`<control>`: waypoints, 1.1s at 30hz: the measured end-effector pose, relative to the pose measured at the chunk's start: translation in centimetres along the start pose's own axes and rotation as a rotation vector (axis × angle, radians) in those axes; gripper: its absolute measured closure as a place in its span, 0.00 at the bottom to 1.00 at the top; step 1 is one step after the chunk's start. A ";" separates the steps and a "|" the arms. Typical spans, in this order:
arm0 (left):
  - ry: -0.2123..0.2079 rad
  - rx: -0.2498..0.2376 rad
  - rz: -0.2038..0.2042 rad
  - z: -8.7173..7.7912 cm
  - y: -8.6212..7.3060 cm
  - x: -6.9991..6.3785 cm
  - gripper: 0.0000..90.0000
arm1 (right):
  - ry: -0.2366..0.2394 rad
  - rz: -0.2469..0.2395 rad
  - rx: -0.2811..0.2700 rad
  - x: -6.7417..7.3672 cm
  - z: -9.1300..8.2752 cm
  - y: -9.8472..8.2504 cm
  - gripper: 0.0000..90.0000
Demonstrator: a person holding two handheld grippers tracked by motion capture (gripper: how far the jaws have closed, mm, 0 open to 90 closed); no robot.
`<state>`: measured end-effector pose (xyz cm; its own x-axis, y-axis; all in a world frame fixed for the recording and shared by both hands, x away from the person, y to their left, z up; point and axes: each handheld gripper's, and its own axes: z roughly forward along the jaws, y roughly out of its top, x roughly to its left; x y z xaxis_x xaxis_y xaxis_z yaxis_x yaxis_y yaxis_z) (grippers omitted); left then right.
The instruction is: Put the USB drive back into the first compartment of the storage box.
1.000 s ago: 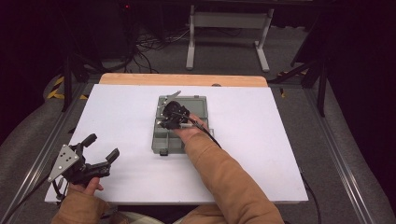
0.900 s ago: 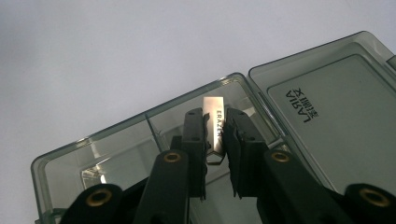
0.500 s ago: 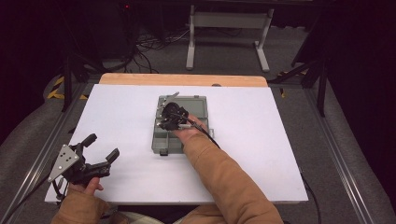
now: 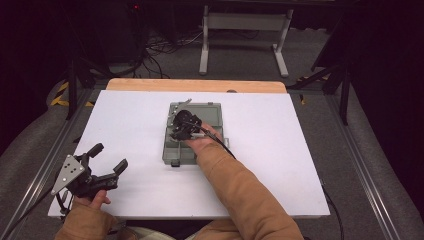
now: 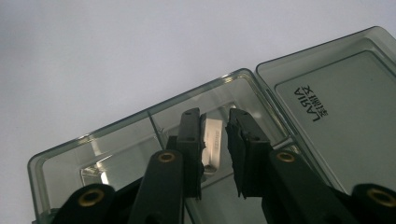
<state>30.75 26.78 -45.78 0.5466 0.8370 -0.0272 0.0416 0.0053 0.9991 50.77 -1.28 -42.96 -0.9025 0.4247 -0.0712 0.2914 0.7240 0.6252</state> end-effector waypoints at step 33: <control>0.001 -0.002 -0.006 0.0 0.0 0.0 0.04 | 0.040 -0.031 -0.222 0.9 -5.5 0.6 0.02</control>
<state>30.71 26.79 -45.78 0.5451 0.8377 -0.0335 0.0438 0.0114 0.9990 48.37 -3.46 -38.39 -0.9230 0.3793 -0.0647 0.1906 0.5968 0.7794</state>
